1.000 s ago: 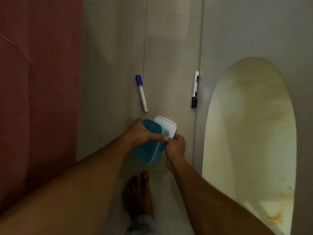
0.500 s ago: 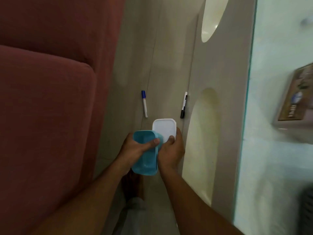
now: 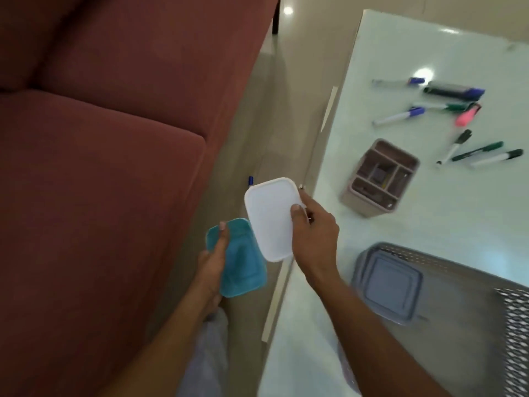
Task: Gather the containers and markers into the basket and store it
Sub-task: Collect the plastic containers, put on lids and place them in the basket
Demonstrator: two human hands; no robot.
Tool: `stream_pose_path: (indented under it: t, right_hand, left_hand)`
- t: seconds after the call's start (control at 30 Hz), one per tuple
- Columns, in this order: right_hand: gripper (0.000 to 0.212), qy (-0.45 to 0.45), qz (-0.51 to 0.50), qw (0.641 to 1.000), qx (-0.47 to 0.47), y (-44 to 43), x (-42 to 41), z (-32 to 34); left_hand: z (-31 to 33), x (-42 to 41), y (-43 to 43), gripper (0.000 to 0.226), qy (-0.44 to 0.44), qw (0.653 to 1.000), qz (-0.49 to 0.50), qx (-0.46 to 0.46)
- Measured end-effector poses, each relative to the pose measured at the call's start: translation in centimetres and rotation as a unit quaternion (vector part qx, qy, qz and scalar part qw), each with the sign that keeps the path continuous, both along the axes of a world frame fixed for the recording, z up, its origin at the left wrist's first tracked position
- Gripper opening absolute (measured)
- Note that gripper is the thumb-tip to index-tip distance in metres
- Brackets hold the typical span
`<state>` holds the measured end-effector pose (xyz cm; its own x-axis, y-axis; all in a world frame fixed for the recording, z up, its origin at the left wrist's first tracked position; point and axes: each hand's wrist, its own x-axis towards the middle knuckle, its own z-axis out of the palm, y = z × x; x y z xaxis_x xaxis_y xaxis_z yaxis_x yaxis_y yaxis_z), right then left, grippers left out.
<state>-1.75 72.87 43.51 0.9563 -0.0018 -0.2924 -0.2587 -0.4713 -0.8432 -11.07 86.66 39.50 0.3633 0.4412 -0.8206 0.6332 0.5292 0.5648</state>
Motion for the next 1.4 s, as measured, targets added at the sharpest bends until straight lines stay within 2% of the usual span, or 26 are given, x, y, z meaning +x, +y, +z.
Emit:
stream_pose_path:
  t: [0.1,0.17,0.23,0.37,0.57,0.63,0.73,0.87,0.93,1.0,1.07,1.13,1.3,1.4]
  right_hand:
    - [0.032,0.037,0.092,0.995,-0.022,-4.9,-2.4,3.1]
    - [0.031,0.041,0.113,0.992,-0.049,-7.6,-4.3,4.0]
    - [0.029,0.038,0.092,0.993,-0.057,-9.8,-5.7,4.1]
    - [0.027,0.013,0.027,0.998,-0.050,-13.1,-8.1,3.2]
    - [0.029,-0.039,-0.024,0.997,-0.055,-14.8,-9.9,1.5]
    - [0.029,-0.056,-0.021,0.997,-0.046,-15.5,-9.8,1.5]
    - [0.029,-0.090,-0.012,0.995,-0.041,-16.1,-9.4,2.0]
    - [0.027,-0.101,-0.039,0.994,-0.019,-16.0,-9.2,3.1]
    - [0.026,-0.068,-0.047,0.997,0.016,-16.0,-9.1,3.6]
    - [0.034,0.023,-0.031,0.995,0.087,-16.6,-8.8,4.0]
    - [0.045,0.124,-0.008,0.979,0.159,-17.5,-8.3,4.2]
    - [0.048,0.149,0.019,0.974,0.169,-18.1,-8.4,4.1]
    - [0.041,0.062,0.033,0.990,0.121,-19.3,-9.6,3.3]
    - [0.042,-0.018,0.131,0.990,0.049,-20.7,-9.1,3.6]
  left_hand:
    - [3.9,0.2,-5.9,0.094,0.021,1.000,-0.001,-0.018]
    - [6.0,-0.1,-9.8,0.105,0.008,0.999,-0.005,-0.039]
    - [7.5,-0.7,-12.6,0.099,-0.006,0.998,0.001,-0.062]
    - [7.6,-1.9,-15.9,0.068,-0.075,0.992,-0.016,-0.096]
    - [6.9,-2.5,-19.3,0.074,-0.121,0.985,0.002,-0.119]
    - [6.8,-2.5,-19.8,0.076,-0.141,0.986,-0.041,-0.075]
    - [7.0,-2.5,-20.4,0.068,-0.139,0.983,-0.103,0.060]
    - [8.1,-2.2,-21.0,0.061,-0.147,0.981,-0.073,0.104]
    - [8.3,-2.3,-21.1,0.057,-0.139,0.982,-0.060,0.114]
    - [8.3,-2.6,-21.1,0.054,-0.146,0.978,-0.064,0.137]
    - [8.1,-3.1,-21.0,0.050,-0.166,0.972,-0.073,0.146]
    - [8.1,-3.6,-21.0,0.043,-0.183,0.971,-0.080,0.132]
    - [8.4,-4.7,-21.1,0.041,-0.200,0.964,-0.134,0.111]
    - [8.7,-4.8,-19.3,0.039,-0.206,0.950,-0.212,0.104]
